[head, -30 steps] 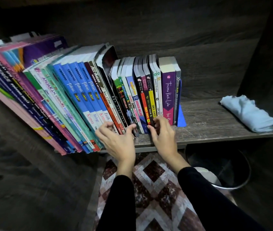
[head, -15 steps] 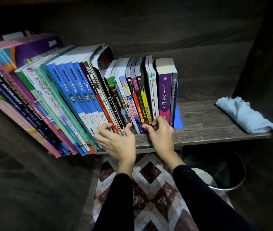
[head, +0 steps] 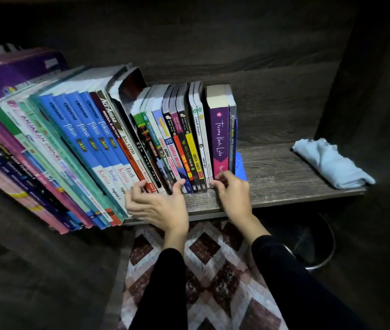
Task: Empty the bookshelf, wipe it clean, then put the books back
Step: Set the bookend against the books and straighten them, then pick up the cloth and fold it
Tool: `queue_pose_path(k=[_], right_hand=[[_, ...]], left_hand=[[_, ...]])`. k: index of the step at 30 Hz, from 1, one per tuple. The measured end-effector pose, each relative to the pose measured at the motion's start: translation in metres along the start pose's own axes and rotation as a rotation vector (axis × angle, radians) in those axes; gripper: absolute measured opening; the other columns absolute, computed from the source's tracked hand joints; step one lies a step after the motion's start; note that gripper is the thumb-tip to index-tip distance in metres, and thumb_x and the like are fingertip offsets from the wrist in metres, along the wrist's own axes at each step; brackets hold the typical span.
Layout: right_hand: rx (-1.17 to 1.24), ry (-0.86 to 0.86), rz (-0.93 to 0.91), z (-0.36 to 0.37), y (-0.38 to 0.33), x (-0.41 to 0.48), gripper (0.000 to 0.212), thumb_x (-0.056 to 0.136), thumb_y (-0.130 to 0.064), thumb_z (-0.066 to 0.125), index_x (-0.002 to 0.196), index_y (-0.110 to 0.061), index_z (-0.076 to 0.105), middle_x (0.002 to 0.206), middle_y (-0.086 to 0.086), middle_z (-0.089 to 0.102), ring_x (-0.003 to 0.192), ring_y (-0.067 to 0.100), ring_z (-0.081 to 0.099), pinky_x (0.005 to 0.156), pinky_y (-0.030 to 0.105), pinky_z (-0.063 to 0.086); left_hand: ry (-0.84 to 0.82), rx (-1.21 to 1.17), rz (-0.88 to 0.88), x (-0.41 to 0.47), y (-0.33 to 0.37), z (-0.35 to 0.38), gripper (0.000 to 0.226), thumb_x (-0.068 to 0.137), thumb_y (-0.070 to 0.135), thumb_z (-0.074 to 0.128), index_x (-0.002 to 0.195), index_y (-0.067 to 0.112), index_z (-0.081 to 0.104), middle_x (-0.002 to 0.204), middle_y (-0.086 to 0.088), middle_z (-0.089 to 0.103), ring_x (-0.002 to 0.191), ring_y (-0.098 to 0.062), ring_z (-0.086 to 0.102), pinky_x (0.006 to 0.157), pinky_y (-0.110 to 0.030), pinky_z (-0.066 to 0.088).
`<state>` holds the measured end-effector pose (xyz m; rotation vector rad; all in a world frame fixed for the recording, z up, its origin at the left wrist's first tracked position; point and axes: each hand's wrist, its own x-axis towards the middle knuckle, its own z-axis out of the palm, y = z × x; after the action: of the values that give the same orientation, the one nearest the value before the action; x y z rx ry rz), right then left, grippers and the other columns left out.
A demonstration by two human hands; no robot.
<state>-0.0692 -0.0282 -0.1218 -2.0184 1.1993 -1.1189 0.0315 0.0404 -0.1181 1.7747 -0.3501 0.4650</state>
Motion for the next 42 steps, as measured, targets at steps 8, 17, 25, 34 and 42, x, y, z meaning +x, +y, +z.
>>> queue_pose_path(k=[8,17,25,34,42], right_hand=[[-0.075,-0.048,-0.004,-0.002,-0.003,0.002,0.016,0.09,-0.022,0.064,0.086,-0.006,0.067,0.084,0.01,0.07,0.081,0.026,0.062,0.067,0.028,0.041],[0.005,0.163,0.006,-0.053,0.024,0.001,0.02,0.083,-0.007,0.068,0.102,-0.002,0.069,0.097,0.014,0.071,0.09,0.03,0.066,0.082,0.029,0.041],[-0.215,-0.207,0.039,-0.049,0.035,0.013,0.058,0.092,-0.034,0.059,0.145,-0.021,0.038,0.13,0.012,0.059,0.12,0.029,0.054,0.099,0.038,0.043],[-0.437,-0.261,-0.022,-0.034,0.018,0.021,0.065,0.088,-0.005,0.048,0.149,-0.011,0.025,0.121,0.02,0.059,0.112,0.037,0.055,0.087,0.039,0.044],[-0.289,-0.361,0.066,-0.042,0.028,0.033,0.056,0.092,-0.011,0.051,0.145,-0.022,0.038,0.125,0.02,0.06,0.115,0.037,0.056,0.094,0.039,0.046]], left_hand=[[0.031,0.01,0.02,-0.008,0.001,0.002,0.085,0.051,0.034,0.088,0.106,0.028,0.024,0.129,-0.014,0.024,0.112,-0.018,0.023,0.098,-0.049,0.027],[-0.173,-0.068,0.602,-0.032,0.049,0.016,0.051,0.079,0.036,0.071,0.123,0.015,0.054,0.118,-0.008,0.054,0.107,-0.023,0.044,0.087,-0.036,0.035],[-0.224,-0.04,0.599,-0.038,0.039,0.043,0.06,0.073,0.008,0.078,0.127,0.003,0.052,0.115,-0.02,0.054,0.106,-0.026,0.04,0.096,-0.036,0.031],[-0.188,-0.018,0.63,-0.037,0.031,0.054,0.053,0.077,0.015,0.076,0.123,0.002,0.053,0.112,-0.02,0.056,0.105,-0.026,0.042,0.096,-0.037,0.03],[-0.232,-0.04,0.559,-0.048,0.041,0.044,0.043,0.082,0.009,0.066,0.123,0.009,0.054,0.116,-0.015,0.054,0.106,-0.026,0.04,0.093,-0.037,0.031]])
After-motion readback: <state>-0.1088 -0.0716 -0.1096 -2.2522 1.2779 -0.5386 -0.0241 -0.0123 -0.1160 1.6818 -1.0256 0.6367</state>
